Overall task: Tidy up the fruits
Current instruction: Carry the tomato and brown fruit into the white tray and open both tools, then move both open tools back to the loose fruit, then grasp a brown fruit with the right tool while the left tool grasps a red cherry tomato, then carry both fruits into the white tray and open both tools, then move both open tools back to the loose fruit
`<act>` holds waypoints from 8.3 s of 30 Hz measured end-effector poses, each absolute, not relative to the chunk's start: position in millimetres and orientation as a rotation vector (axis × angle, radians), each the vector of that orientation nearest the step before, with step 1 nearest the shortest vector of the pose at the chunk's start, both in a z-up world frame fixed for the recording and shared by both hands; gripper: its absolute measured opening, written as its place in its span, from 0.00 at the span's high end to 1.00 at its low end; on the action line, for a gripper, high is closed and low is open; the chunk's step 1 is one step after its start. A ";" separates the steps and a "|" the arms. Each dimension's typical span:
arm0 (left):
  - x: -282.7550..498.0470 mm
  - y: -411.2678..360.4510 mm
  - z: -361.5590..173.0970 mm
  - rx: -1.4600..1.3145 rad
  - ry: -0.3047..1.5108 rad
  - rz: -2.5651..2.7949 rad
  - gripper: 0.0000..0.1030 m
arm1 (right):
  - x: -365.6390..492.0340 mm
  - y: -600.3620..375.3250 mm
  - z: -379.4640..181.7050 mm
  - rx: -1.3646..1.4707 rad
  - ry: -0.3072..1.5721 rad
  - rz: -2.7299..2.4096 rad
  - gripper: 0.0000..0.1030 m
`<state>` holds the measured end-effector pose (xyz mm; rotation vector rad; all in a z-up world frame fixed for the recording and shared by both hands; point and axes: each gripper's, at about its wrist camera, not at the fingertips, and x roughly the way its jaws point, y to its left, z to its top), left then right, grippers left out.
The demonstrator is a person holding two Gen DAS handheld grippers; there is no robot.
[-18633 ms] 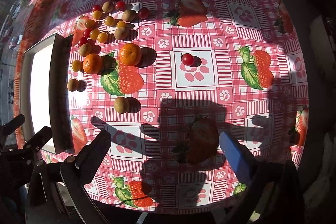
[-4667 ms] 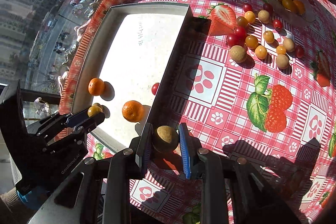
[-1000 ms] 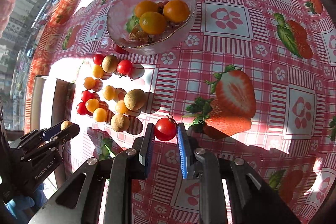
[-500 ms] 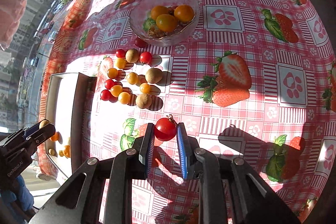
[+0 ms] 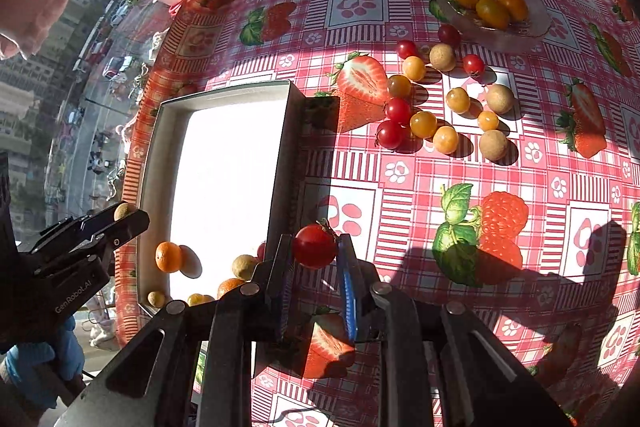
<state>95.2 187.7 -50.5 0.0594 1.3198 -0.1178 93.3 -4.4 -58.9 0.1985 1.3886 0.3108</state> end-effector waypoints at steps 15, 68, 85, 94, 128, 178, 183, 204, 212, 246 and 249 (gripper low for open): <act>113.6 204.7 -120.6 0.093 1.417 -0.120 0.71 | 113.3 101.0 -114.6 0.062 1.522 0.361 0.78; 92.5 59.6 -67.7 0.190 1.381 -0.308 0.33 | 86.9 -98.6 -93.6 0.220 1.536 0.038 0.15; 134.2 15.6 -101.1 0.204 1.412 -0.255 0.33 | 112.5 -143.7 -107.9 0.228 1.528 0.037 0.15; 155.8 2.9 -119.2 0.236 1.378 -0.244 0.33 | 149.6 -141.3 -115.5 0.195 1.486 0.057 0.16; 155.3 17.4 -100.8 0.089 1.318 -0.290 0.77 | 138.6 -142.2 -97.3 0.202 1.408 0.143 0.72; 60.2 189.6 -124.9 -0.049 1.409 -0.075 0.76 | 137.5 107.5 -119.2 -0.104 1.516 0.443 0.72; 58.6 189.9 -127.6 -0.043 1.411 -0.069 0.76 | 138.3 115.9 -130.1 -0.143 1.535 0.438 0.72; 56.1 198.4 -114.6 -0.042 1.396 -0.016 0.29 | 135.0 122.3 -106.4 -0.079 1.492 0.489 0.22; 50.1 181.2 -105.3 -0.009 1.413 -0.053 0.29 | 118.8 68.9 -94.6 0.008 1.486 0.388 0.19; 147.4 25.4 -69.1 0.097 1.363 -0.219 0.29 | 139.6 -142.1 -87.8 0.217 1.452 0.073 0.19; 151.1 22.4 -72.6 0.101 1.369 -0.212 0.29 | 142.4 -149.2 -87.2 0.219 1.448 0.067 0.19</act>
